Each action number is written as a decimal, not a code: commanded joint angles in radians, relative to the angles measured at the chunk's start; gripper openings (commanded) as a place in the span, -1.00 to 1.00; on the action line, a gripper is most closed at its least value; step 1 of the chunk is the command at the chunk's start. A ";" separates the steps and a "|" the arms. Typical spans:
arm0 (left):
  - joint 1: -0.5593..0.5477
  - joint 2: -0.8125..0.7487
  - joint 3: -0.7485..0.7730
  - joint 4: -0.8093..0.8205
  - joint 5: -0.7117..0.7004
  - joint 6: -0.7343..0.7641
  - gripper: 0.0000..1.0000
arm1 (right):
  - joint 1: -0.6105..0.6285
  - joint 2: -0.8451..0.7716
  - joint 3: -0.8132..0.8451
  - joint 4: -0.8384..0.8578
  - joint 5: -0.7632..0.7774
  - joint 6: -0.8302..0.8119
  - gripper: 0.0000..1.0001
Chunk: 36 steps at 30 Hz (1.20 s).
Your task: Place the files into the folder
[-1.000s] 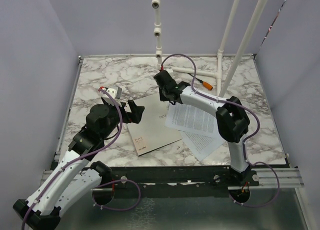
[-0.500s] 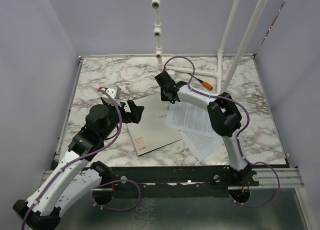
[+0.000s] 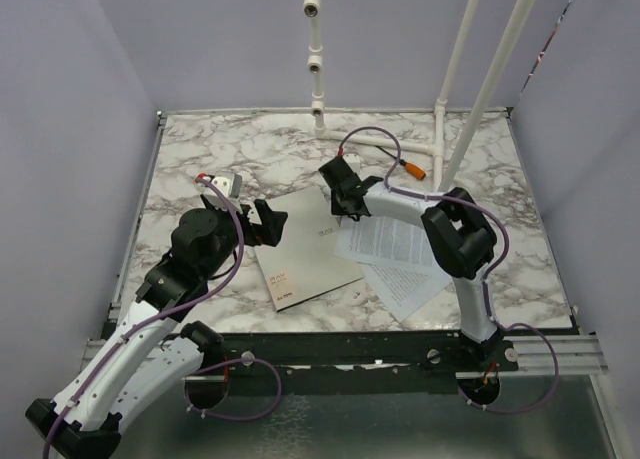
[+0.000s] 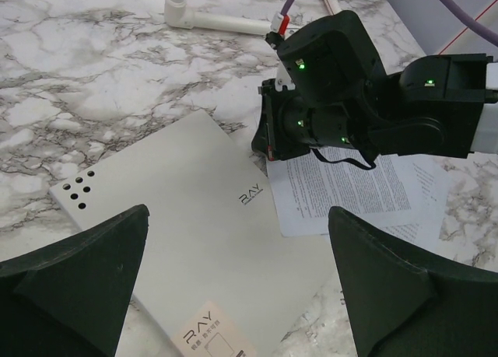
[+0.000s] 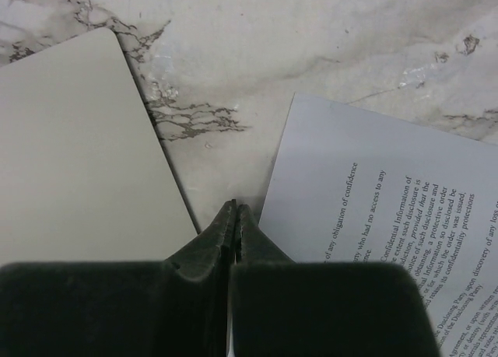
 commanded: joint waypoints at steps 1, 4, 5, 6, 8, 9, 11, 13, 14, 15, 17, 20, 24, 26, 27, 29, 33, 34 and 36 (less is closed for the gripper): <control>0.004 -0.008 0.013 -0.019 -0.024 0.004 0.98 | -0.001 -0.044 -0.100 -0.046 0.023 0.016 -0.99; 0.004 -0.006 0.012 -0.019 -0.024 0.004 0.98 | 0.000 -0.075 -0.146 -0.045 0.049 0.023 -0.99; 0.004 -0.006 0.012 -0.018 -0.022 0.003 0.98 | -0.001 -0.086 -0.163 -0.044 0.058 0.024 -0.99; 0.004 -0.006 0.012 -0.020 -0.020 0.003 0.98 | -0.001 -0.102 -0.179 -0.043 0.067 0.026 -0.99; 0.004 -0.005 0.011 -0.019 -0.016 0.001 0.98 | -0.001 -0.122 -0.204 -0.047 0.091 0.027 -0.99; 0.004 -0.003 0.010 -0.019 -0.013 0.000 0.98 | -0.001 -0.132 -0.215 -0.051 0.101 0.029 -0.99; 0.004 0.002 0.009 -0.019 -0.010 -0.001 0.98 | -0.001 -0.151 -0.239 -0.057 0.116 0.030 -0.99; 0.004 0.007 0.009 -0.019 -0.004 -0.002 0.98 | 0.000 -0.175 -0.269 -0.058 0.135 0.031 -0.99; 0.004 0.010 0.010 -0.019 -0.004 -0.003 0.98 | -0.001 -0.187 -0.284 -0.056 0.142 0.032 -0.99; 0.004 0.014 0.009 -0.019 -0.004 -0.005 0.98 | -0.001 -0.197 -0.298 -0.057 0.147 0.032 -0.99; 0.004 0.022 0.010 -0.018 -0.001 -0.005 0.98 | -0.001 -0.218 -0.325 -0.059 0.155 0.035 -0.99; 0.004 0.036 0.009 -0.021 0.004 -0.008 0.98 | -0.001 -0.256 -0.366 -0.059 0.155 0.045 -0.99; 0.004 0.050 0.009 -0.025 0.001 -0.015 0.98 | -0.001 -0.311 -0.437 -0.050 0.147 0.061 -0.99; 0.004 0.058 0.009 -0.029 -0.003 -0.018 0.98 | -0.001 -0.333 -0.471 -0.050 0.147 0.070 -0.99; 0.004 0.064 0.010 -0.032 -0.006 -0.020 0.98 | -0.001 -0.344 -0.485 -0.054 0.146 0.077 -0.99; 0.004 0.072 0.012 -0.036 -0.012 -0.026 0.98 | -0.001 -0.367 -0.518 -0.051 0.141 0.088 -0.99; 0.004 0.087 0.008 -0.042 -0.018 -0.043 0.98 | -0.001 -0.422 -0.579 -0.043 0.128 0.108 -0.99; 0.004 0.092 0.009 -0.047 -0.024 -0.049 0.98 | -0.001 -0.438 -0.588 -0.043 0.121 0.110 -0.98; 0.004 0.099 0.009 -0.058 -0.039 -0.064 0.98 | -0.001 -0.483 -0.596 -0.044 0.106 0.111 -0.99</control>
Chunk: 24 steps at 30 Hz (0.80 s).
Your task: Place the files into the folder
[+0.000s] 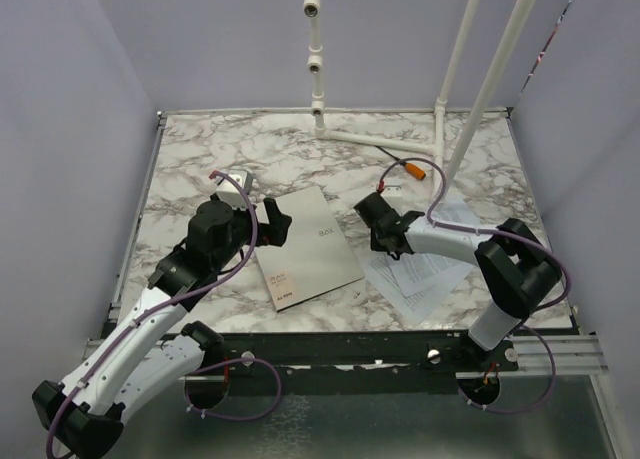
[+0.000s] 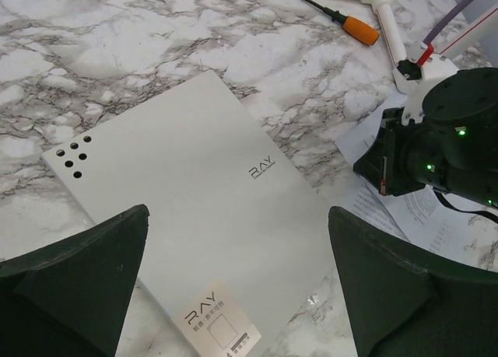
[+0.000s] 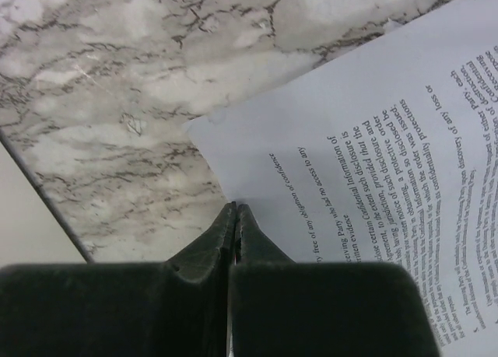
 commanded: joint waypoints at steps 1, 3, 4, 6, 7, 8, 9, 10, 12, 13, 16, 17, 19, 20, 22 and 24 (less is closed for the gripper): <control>0.004 0.014 0.009 -0.033 -0.045 -0.046 0.98 | -0.001 -0.084 -0.040 -0.048 -0.015 0.025 -0.99; 0.004 0.019 0.008 -0.046 -0.064 -0.065 0.98 | -0.001 -0.131 -0.042 -0.051 -0.026 0.018 -0.99; 0.004 0.020 0.006 -0.051 -0.074 -0.078 0.98 | -0.001 -0.156 -0.040 -0.053 -0.032 0.013 -0.99; 0.004 0.021 -0.003 -0.058 -0.088 -0.104 0.98 | 0.000 -0.199 -0.033 -0.061 -0.048 0.001 -0.98; 0.004 0.024 -0.006 -0.069 -0.098 -0.120 0.98 | -0.001 -0.218 -0.028 -0.065 -0.059 -0.009 -0.97; 0.004 0.026 -0.010 -0.078 -0.110 -0.138 0.98 | 0.000 -0.239 -0.023 -0.069 -0.068 -0.016 -0.94; 0.004 0.030 -0.012 -0.090 -0.122 -0.157 0.98 | -0.001 -0.258 -0.020 -0.069 -0.077 -0.026 -0.91; 0.004 0.035 -0.014 -0.102 -0.139 -0.180 0.98 | -0.001 -0.272 -0.014 -0.069 -0.085 -0.037 -0.85; 0.004 0.045 -0.024 -0.122 -0.171 -0.232 0.98 | -0.001 -0.298 -0.002 -0.065 -0.110 -0.059 -0.69; 0.004 0.049 -0.030 -0.130 -0.183 -0.258 0.98 | -0.001 -0.307 0.007 -0.060 -0.124 -0.072 -0.57; 0.004 0.071 -0.051 -0.145 -0.216 -0.327 0.98 | -0.001 -0.316 0.030 -0.045 -0.162 -0.108 -0.21; 0.005 0.079 -0.060 -0.147 -0.220 -0.352 0.98 | -0.001 -0.314 0.038 -0.039 -0.173 -0.120 -0.10; 0.007 0.103 -0.077 -0.146 -0.227 -0.385 0.98 | -0.001 -0.308 0.054 -0.026 -0.196 -0.145 0.06; 0.009 0.116 -0.085 -0.146 -0.230 -0.399 0.98 | -0.001 -0.301 0.062 -0.015 -0.210 -0.158 0.11; 0.017 0.138 -0.099 -0.147 -0.232 -0.423 0.98 | -0.001 -0.280 0.081 -0.006 -0.237 -0.178 0.19; 0.029 0.156 -0.113 -0.142 -0.233 -0.443 0.98 | -0.001 -0.256 0.096 0.010 -0.261 -0.194 0.29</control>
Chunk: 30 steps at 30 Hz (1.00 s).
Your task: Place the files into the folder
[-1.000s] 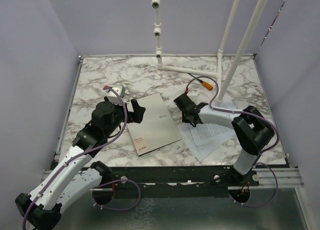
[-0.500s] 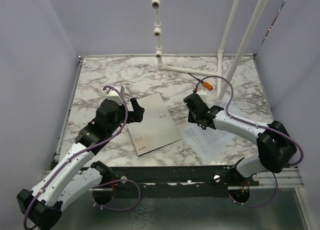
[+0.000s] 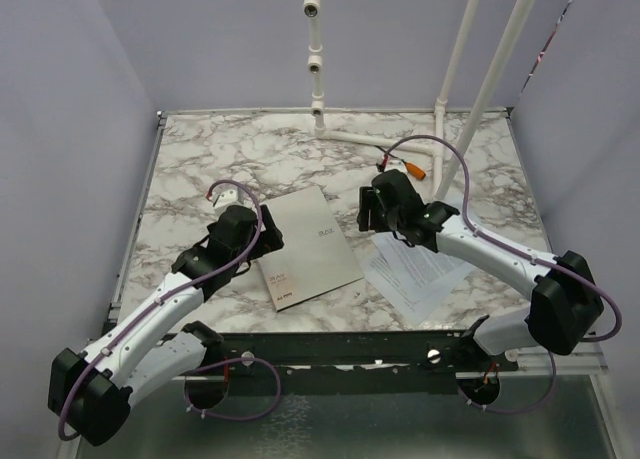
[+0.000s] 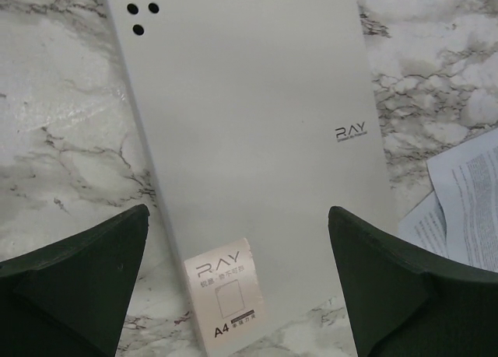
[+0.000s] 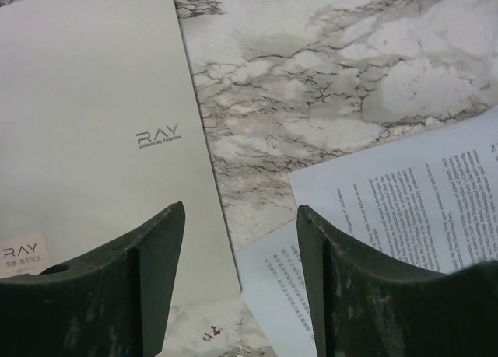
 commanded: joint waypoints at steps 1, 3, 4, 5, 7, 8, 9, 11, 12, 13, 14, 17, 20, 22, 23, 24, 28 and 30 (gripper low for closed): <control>0.029 0.035 -0.034 -0.014 -0.039 -0.094 0.98 | 0.000 0.050 0.053 0.047 -0.093 -0.071 0.35; 0.048 0.053 -0.048 -0.002 -0.028 -0.107 0.98 | -0.001 0.080 0.076 0.053 -0.123 -0.086 0.45; 0.056 0.060 -0.057 0.004 -0.024 -0.112 0.98 | -0.001 0.097 0.088 0.055 -0.135 -0.093 0.53; 0.066 0.067 -0.067 0.014 -0.017 -0.115 0.98 | 0.000 0.115 0.097 0.059 -0.154 -0.101 0.58; 0.087 0.080 -0.093 0.040 0.008 -0.121 0.98 | -0.002 0.151 0.110 0.072 -0.177 -0.115 0.68; 0.095 0.088 -0.107 0.058 0.020 -0.124 0.98 | -0.003 0.168 0.116 0.077 -0.188 -0.119 0.72; 0.103 0.099 -0.119 0.075 0.032 -0.126 0.98 | -0.007 0.184 0.121 0.082 -0.207 -0.124 0.73; 0.120 0.130 -0.137 0.107 0.063 -0.125 0.98 | -0.019 0.209 0.122 0.103 -0.257 -0.132 0.80; 0.126 0.146 -0.145 0.124 0.076 -0.125 0.98 | -0.026 0.218 0.116 0.116 -0.284 -0.134 0.83; 0.131 0.158 -0.155 0.144 0.089 -0.124 0.98 | -0.034 0.226 0.111 0.132 -0.317 -0.136 0.85; 0.135 0.170 -0.165 0.161 0.100 -0.125 0.98 | -0.045 0.232 0.104 0.147 -0.344 -0.137 0.87; 0.144 0.195 -0.188 0.211 0.121 -0.127 0.98 | -0.080 0.261 0.090 0.175 -0.427 -0.135 0.90; 0.149 0.219 -0.204 0.257 0.142 -0.125 0.98 | -0.103 0.292 0.077 0.206 -0.504 -0.133 0.93; 0.151 0.239 -0.204 0.277 0.158 -0.122 0.98 | -0.109 0.313 0.068 0.224 -0.538 -0.130 0.94; 0.152 0.249 -0.204 0.288 0.166 -0.119 0.98 | -0.112 0.324 0.064 0.231 -0.550 -0.128 0.95; 0.151 0.259 -0.205 0.300 0.176 -0.118 0.98 | -0.115 0.334 0.061 0.239 -0.559 -0.125 0.95; 0.154 0.303 -0.199 0.345 0.220 -0.106 0.98 | -0.130 0.371 0.052 0.263 -0.601 -0.121 0.95; 0.153 0.328 -0.193 0.361 0.235 -0.099 0.98 | -0.137 0.389 0.048 0.273 -0.624 -0.121 0.96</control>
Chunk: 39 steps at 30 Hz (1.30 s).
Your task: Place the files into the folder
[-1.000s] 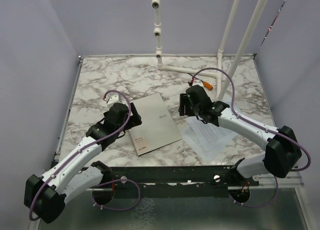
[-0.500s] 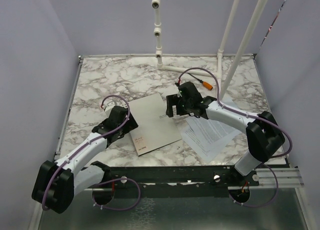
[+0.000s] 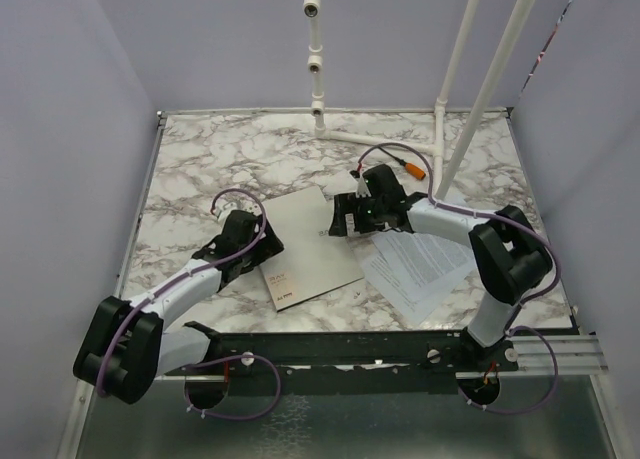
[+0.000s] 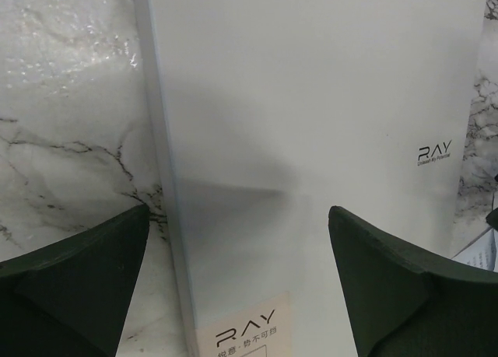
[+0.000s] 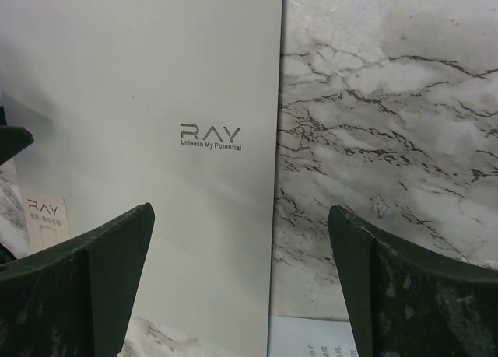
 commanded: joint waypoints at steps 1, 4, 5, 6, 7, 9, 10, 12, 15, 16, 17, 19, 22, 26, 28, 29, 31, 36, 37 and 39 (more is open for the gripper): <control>0.005 0.057 0.008 0.067 0.077 0.018 0.98 | -0.017 0.045 -0.019 0.053 -0.104 -0.002 0.96; 0.005 0.085 0.014 0.093 0.103 0.037 0.98 | -0.022 0.065 -0.034 0.068 -0.132 0.003 0.96; 0.005 0.093 0.018 0.098 0.109 0.043 0.98 | -0.023 0.067 -0.042 0.072 -0.140 0.004 0.96; 0.004 0.099 0.021 0.100 0.110 0.050 0.98 | -0.023 0.065 -0.050 0.076 -0.149 0.007 0.96; 0.005 0.105 0.024 0.102 0.108 0.057 0.98 | -0.023 0.063 -0.065 0.082 -0.157 0.009 0.96; 0.005 0.120 0.032 0.103 0.107 0.069 0.98 | -0.023 0.047 -0.096 0.100 -0.166 0.022 0.96; 0.005 0.129 0.036 0.106 0.107 0.074 0.98 | -0.023 0.039 -0.114 0.116 -0.172 0.028 0.96; 0.005 0.148 0.045 0.109 0.112 0.080 0.98 | -0.023 0.024 -0.149 0.130 -0.184 0.042 0.95; 0.005 0.173 0.051 0.133 0.125 0.083 0.98 | -0.022 -0.003 -0.212 0.183 -0.200 0.074 0.95; 0.005 0.181 0.054 0.142 0.146 0.085 0.98 | -0.023 -0.013 -0.232 0.196 -0.202 0.084 0.95; 0.004 0.190 0.055 0.148 0.160 0.089 0.98 | -0.022 -0.023 -0.250 0.210 -0.205 0.097 0.94; 0.003 0.206 0.062 0.149 0.181 0.098 0.98 | -0.023 -0.045 -0.288 0.234 -0.205 0.118 0.93; 0.001 0.224 0.065 0.175 0.205 0.105 0.98 | -0.023 -0.082 -0.335 0.263 -0.193 0.157 0.91; -0.016 0.237 0.071 0.186 0.217 0.107 0.98 | -0.023 -0.128 -0.386 0.306 -0.193 0.214 0.90; -0.019 0.239 0.069 0.187 0.220 0.105 0.98 | -0.023 -0.144 -0.398 0.316 -0.186 0.234 0.88; -0.021 0.237 0.067 0.187 0.222 0.103 0.98 | -0.023 -0.151 -0.400 0.319 -0.182 0.241 0.87; -0.021 0.233 0.057 0.187 0.227 0.094 0.98 | -0.023 -0.163 -0.406 0.332 -0.181 0.260 0.85; -0.021 0.211 0.022 0.187 0.237 0.079 0.98 | -0.023 -0.200 -0.413 0.375 -0.200 0.315 0.82; -0.021 0.206 0.015 0.186 0.237 0.077 0.98 | -0.023 -0.207 -0.416 0.386 -0.204 0.325 0.81; -0.021 0.195 0.006 0.187 0.241 0.072 0.98 | -0.023 -0.227 -0.419 0.402 -0.211 0.342 0.80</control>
